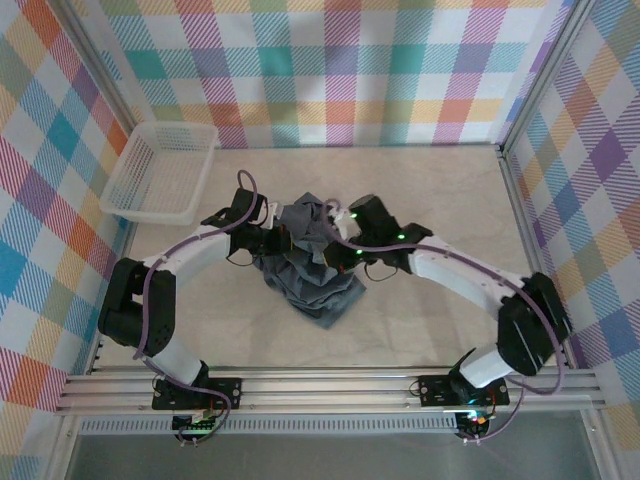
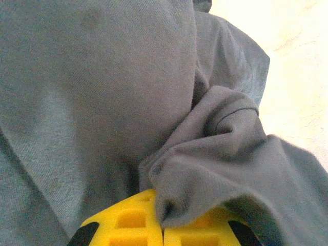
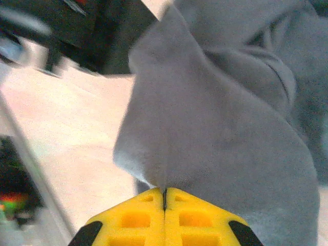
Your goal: Fold the inside-out t-shirt
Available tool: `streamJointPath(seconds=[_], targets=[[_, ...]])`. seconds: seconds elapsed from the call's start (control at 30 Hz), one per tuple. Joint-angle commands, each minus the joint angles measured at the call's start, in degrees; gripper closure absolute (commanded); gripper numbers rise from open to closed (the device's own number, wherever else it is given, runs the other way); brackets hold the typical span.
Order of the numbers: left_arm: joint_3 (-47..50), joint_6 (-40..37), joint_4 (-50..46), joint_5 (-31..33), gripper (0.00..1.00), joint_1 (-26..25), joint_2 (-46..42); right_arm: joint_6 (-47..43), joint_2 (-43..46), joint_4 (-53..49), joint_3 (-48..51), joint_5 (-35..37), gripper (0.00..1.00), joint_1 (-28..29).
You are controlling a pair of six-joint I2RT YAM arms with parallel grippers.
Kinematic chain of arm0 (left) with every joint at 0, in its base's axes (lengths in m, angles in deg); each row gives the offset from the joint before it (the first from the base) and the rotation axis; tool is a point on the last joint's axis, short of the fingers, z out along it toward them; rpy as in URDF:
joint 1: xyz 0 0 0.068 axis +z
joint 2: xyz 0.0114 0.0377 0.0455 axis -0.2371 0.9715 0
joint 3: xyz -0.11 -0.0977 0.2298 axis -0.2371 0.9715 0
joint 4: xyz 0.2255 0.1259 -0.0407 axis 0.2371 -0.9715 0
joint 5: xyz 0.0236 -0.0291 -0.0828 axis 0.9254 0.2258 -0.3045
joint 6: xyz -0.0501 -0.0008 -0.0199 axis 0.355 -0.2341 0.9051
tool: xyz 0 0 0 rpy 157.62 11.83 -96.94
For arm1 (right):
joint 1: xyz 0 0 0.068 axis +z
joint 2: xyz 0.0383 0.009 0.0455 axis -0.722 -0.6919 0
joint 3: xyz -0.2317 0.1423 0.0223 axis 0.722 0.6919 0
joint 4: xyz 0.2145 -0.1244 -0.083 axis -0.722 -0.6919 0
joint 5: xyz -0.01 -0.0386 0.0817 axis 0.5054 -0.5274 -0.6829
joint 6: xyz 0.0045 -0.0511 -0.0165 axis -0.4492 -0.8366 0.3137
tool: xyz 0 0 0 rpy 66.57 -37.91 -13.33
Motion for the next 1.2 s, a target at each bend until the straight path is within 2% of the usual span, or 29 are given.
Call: streamJointPath(seconds=[0.0, 0.1, 0.17, 0.27, 0.37, 0.47, 0.6, 0.73, 0.97, 1.17], targets=[[0.4, -1.85, 1.03, -0.09, 0.94, 1.1, -0.95, 8.2, 3.23, 12.42, 4.83, -19.24, 1.0, -4.5], [-0.15, -3.82, -1.51, -0.39, 0.84, 1.42, -3.9, 12.11, 3.75, 17.8, 7.35, -26.11, 1.0, -7.64], [0.47, -5.17, -1.73, -1.7, 0.72, 1.42, -7.47, 12.36, 3.11, 17.53, 6.78, -28.27, 1.0, -8.52], [3.52, -7.48, 1.58, -8.95, 0.61, 1.26, -14.55, 12.67, 2.02, 17.6, 5.32, -30.44, 1.0, -9.24], [7.15, -10.42, 4.86, -13.26, 0.6, 0.17, -21.63, 13.5, 1.53, 18.55, 4.42, -30.8, 1.0, -9.99], [8.8, -11.17, 6.29, -19.71, 0.65, -1.64, -25.21, 13.59, 0.96, 18.91, 3.52, -31.98, 1.0, -10.35], [7.59, -4.0, 13.17, -27.79, 0.68, -4.55, -23.13, 13.12, 0.15, 17.73, 2.28, -33.24, 1.0, -10.35], [5.5, 4.2, 19.94, -31.7, 0.68, -6.63, -18.67, 13.33, -0.04, 17.56, 1.91, -32.33, 1.0, -10.34], [5.48, 3.4, 18.82, -28.1, 0.67, -7.28, -17.17, 14.0, -0.45, 18.35, 1.38, -32.77, 1.0, -10.35], [3.92, -2.57, 10.03, -18.42, 0.57, -7.02, -19.45, 13.7, -0.1, 18.0, 1.55, -33.2, 1.0, -10.35]])
